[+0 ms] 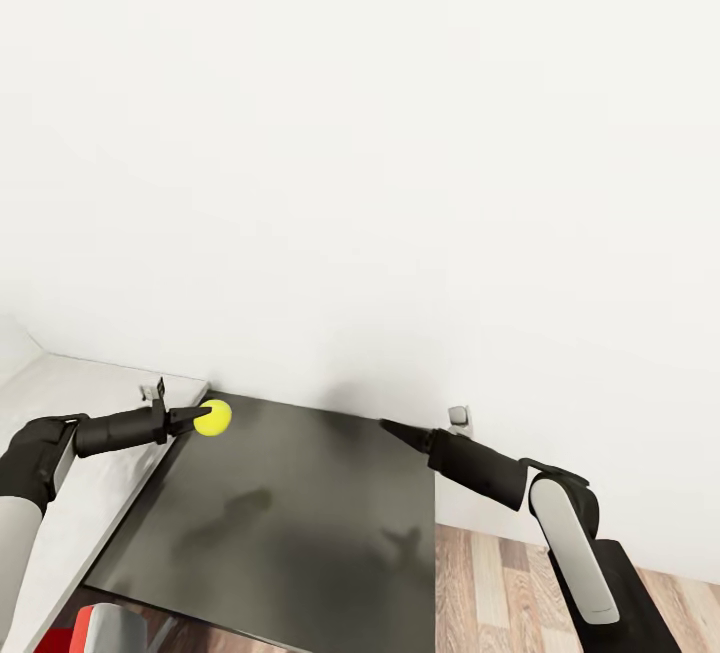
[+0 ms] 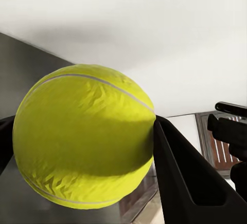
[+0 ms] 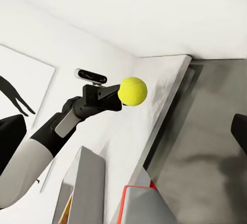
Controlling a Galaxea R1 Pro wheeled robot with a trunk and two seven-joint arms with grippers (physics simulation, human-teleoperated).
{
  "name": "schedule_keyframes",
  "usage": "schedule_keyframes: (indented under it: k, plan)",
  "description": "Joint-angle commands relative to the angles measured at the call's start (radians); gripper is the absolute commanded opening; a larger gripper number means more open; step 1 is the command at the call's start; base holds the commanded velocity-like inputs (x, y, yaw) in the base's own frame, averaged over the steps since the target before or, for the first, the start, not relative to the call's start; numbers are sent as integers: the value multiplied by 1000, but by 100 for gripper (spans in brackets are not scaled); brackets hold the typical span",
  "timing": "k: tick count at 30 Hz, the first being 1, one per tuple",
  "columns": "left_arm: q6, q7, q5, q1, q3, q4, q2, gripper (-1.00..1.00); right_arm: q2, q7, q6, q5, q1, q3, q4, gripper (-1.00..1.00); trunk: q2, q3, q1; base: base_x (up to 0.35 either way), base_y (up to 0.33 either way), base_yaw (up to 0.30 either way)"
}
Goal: Put all the toys in the child's room - the three board games (two on the bed and one on the table), the two jigsaw puzzles on the table, and the tennis ball on the table - inside the toy box on the table in the child's room.
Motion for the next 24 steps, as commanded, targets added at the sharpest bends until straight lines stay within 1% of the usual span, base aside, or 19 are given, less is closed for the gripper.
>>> schedule_keyframes:
  k: [1,10,11,12,15,17,20,24]
  plan:
    - [6,-9,-10,-1,4,0,-1,-100,0,3,3,2,-1,0,0,100,-2,-2,1,0,0,0]
    - [6,-9,-10,-1,5,0,-1,-100,-2,-2,4,1,-2,-1,3,100,-2,-2,1,0,0,0]
    - [6,-9,-10,-1,5,0,-1,-100,-2,-16,8,1,-2,-2,3,100,-2,-2,1,0,0,0]
    - [6,-9,-10,-1,5,0,-1,-100,-1,-45,13,0,-4,-2,4,100,-2,-2,1,0,0,0]
    - [6,-9,-10,-1,5,0,-1,-100,-1,-183,43,-13,-12,-2,4,100,-2,-2,1,0,0,0]
    - [6,-9,-9,0,5,0,-1,-100,1,-228,54,-27,-15,-2,4,100,-2,-2,1,0,0,0]
    - [6,-9,-9,-1,7,0,-1,-100,2,-263,61,-54,-16,3,3,100,-2,-2,1,0,0,0]
    - [6,-9,-9,-1,7,0,0,-100,2,-275,58,-64,-15,7,3,100,-2,-1,1,-17,0,0]
